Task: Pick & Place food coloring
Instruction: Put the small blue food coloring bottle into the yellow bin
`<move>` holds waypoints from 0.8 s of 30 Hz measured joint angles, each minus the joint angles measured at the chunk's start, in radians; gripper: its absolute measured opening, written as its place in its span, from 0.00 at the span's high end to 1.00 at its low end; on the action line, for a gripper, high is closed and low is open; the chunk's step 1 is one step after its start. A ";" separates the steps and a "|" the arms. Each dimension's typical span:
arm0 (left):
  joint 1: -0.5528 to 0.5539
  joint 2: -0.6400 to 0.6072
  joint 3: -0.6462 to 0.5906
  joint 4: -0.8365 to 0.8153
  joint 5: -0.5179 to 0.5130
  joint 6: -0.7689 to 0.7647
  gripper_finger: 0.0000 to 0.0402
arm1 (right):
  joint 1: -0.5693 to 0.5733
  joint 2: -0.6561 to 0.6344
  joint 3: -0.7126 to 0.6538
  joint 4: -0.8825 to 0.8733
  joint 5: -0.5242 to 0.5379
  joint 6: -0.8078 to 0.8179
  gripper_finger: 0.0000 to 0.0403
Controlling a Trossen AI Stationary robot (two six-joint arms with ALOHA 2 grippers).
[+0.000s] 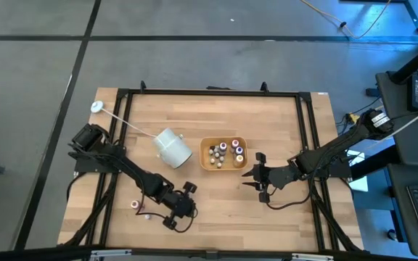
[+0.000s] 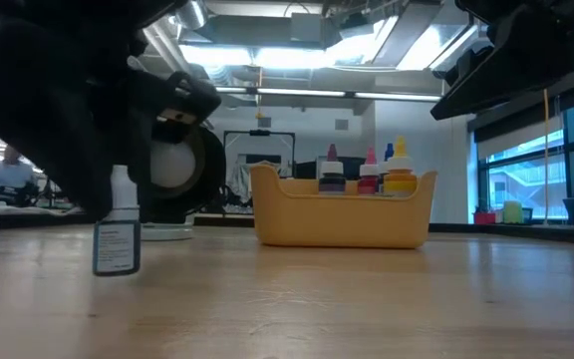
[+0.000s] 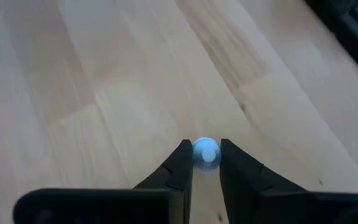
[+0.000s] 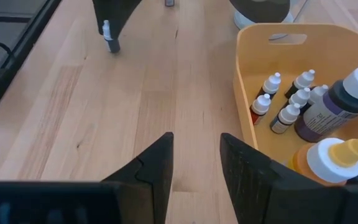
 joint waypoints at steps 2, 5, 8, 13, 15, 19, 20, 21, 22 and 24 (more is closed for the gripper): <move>0.004 0.000 0.001 0.015 -0.002 -0.001 0.88 | 0.000 0.000 0.000 -0.005 0.000 0.000 0.67; 0.027 -0.019 0.042 -0.006 -0.068 -0.072 0.88 | 0.000 0.000 0.000 -0.006 0.000 0.000 0.67; 0.084 -0.068 0.106 -0.045 -0.135 -0.127 0.86 | 0.000 0.000 0.000 -0.007 0.000 -0.003 0.67; 0.190 -0.111 0.143 -0.056 -0.296 -0.106 0.86 | 0.000 0.000 0.000 -0.013 0.000 -0.003 0.67; 0.241 -0.117 0.143 -0.055 -0.332 -0.105 0.86 | 0.000 0.000 0.000 -0.018 0.000 -0.003 0.67; 0.352 -0.113 0.143 -0.058 -0.332 -0.115 0.86 | 0.000 0.000 0.000 -0.018 0.000 -0.040 0.67; 0.380 -0.110 0.143 -0.054 -0.320 -0.128 0.86 | 0.000 0.000 0.000 -0.017 0.000 -0.049 0.67; 0.404 -0.107 0.143 -0.057 -0.308 -0.142 0.86 | 0.000 0.000 0.000 -0.017 0.000 -0.053 0.67; 0.425 -0.106 0.142 -0.063 -0.303 -0.153 0.86 | 0.000 0.000 0.000 -0.017 0.000 -0.054 0.67; 0.465 -0.099 0.142 -0.052 -0.288 -0.158 0.86 | 0.000 0.000 0.000 -0.019 0.000 -0.051 0.67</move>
